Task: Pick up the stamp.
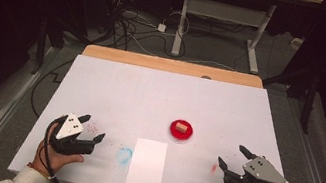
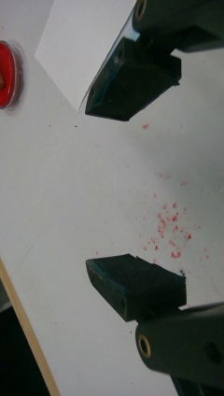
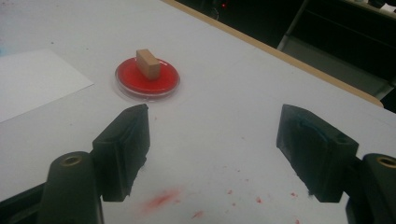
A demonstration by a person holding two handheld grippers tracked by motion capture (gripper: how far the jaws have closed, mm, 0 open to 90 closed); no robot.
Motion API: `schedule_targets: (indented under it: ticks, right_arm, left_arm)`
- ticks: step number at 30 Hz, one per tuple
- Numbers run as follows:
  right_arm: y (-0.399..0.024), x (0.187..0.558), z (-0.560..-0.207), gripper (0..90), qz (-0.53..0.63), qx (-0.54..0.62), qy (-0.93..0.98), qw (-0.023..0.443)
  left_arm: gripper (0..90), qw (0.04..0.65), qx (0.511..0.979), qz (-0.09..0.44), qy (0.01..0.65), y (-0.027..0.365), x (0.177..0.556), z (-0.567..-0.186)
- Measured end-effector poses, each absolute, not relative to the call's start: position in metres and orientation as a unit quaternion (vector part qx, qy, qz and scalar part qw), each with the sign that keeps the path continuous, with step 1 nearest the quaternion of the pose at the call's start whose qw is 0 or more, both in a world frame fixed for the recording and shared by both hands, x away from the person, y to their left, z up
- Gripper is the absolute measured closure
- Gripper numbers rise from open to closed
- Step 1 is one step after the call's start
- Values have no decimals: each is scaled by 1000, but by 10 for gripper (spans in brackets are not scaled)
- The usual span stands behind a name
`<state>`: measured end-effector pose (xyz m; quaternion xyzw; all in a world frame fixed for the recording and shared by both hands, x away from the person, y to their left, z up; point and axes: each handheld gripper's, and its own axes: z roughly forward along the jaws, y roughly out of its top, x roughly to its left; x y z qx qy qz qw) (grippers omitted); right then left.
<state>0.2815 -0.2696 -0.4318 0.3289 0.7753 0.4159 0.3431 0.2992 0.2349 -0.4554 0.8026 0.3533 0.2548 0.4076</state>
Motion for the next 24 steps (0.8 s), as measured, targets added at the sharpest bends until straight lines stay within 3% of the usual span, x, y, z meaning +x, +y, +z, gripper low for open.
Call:
schedule_targets:
  ticks: [24]
  right_arm:
    - [-262, 323, -405, 335, 408, 309, 802, 308]
  left_arm:
    - [224, 395, 813, 252, 346, 233, 296, -458]
